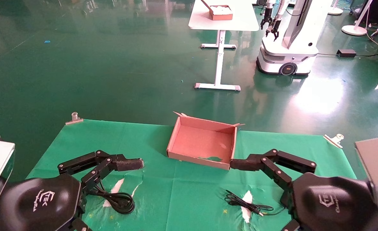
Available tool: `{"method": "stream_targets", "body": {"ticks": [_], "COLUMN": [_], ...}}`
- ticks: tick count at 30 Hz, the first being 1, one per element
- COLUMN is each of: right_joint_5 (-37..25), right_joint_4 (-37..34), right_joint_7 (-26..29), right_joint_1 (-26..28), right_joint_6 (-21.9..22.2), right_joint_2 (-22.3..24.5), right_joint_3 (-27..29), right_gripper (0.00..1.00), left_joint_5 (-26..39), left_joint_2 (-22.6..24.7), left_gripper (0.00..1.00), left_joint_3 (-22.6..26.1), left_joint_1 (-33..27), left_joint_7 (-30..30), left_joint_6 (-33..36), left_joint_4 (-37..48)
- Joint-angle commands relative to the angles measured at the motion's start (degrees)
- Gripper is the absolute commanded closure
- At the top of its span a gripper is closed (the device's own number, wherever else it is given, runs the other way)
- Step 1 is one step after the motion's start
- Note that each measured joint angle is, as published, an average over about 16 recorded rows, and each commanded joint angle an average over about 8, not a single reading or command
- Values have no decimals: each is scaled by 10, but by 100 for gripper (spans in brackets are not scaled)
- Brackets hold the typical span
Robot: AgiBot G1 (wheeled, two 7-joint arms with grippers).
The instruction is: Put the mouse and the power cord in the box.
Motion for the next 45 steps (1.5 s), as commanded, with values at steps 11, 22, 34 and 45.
{"method": "stream_targets", "body": {"ticks": [11, 22, 34, 45], "right_joint_5": [0, 0, 0, -61], "right_joint_4": [0, 0, 0, -40], "right_joint_7": [0, 0, 0, -49], "right_joint_1": [0, 0, 0, -5], "right_joint_6": [0, 0, 0, -23], "right_joint_2": [0, 0, 0, 22], "right_joint_3": [0, 0, 0, -15], "right_gripper": [0, 0, 0, 0], "left_joint_5": [0, 0, 0, 162], "left_joint_2": [0, 0, -1, -5], "left_gripper": [0, 0, 0, 0], "left_joint_3": [0, 0, -1, 84], "left_joint_1": [0, 0, 1, -87], "left_joint_7": [0, 0, 0, 1], "left_joint_6": [0, 0, 2, 45], "left_joint_4": [0, 0, -2, 5]}}
